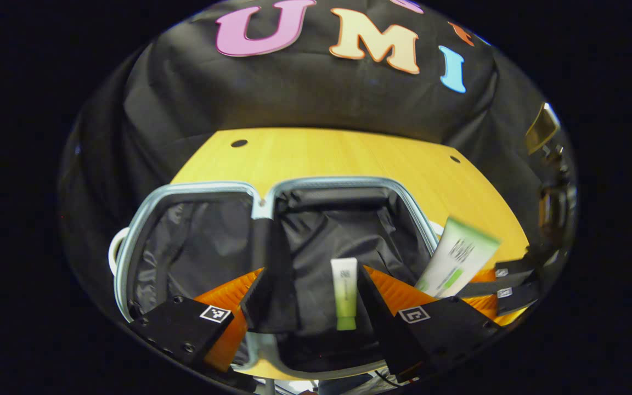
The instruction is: First open the suitcase, pack the skin care products into it, and then close the suitcase.
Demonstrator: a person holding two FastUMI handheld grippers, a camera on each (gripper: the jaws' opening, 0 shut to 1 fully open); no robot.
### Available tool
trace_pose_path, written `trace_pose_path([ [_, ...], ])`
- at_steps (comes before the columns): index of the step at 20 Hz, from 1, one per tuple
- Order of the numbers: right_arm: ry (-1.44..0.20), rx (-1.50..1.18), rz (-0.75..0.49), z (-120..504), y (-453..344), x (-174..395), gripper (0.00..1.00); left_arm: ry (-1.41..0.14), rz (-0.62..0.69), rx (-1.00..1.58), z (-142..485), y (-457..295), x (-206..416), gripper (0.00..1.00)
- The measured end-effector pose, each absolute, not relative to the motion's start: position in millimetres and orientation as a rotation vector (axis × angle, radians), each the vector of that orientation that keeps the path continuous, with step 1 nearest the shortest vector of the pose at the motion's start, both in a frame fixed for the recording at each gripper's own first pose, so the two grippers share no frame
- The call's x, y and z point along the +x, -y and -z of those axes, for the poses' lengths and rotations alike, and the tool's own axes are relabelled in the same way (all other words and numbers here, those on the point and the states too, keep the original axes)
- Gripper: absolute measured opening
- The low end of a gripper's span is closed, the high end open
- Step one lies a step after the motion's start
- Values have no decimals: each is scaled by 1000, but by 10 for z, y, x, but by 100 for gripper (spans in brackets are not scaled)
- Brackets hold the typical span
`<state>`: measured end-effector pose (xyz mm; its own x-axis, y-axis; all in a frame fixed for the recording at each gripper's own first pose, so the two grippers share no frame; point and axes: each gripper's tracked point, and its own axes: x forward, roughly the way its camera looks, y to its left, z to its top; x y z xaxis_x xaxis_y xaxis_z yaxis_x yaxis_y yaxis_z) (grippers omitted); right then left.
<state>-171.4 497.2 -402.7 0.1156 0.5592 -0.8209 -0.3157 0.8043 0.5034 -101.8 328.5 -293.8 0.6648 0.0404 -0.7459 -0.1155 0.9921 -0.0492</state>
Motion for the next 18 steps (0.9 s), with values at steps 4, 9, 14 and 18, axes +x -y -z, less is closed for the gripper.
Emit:
trace_pose_path([
  [4, -1297, 215, -565, 4014, -4874, -1585, 34, -780, -185, -115, 2698, -3948, -1042, 96],
  [9, -1092, 252, -560, 3592, -4961, -1085, 94, -752, -368, -78, 2498, -5137, -1281, 96],
  [14, -863, 204, -519, 3127, -4871, -592, 98, -785, -510, -61, 2483, -6277, -1597, 96],
  [18, -783, 98, -455, 3006, -4592, -399, 98, -879, -515, -114, 2799, -6780, -1689, 96],
])
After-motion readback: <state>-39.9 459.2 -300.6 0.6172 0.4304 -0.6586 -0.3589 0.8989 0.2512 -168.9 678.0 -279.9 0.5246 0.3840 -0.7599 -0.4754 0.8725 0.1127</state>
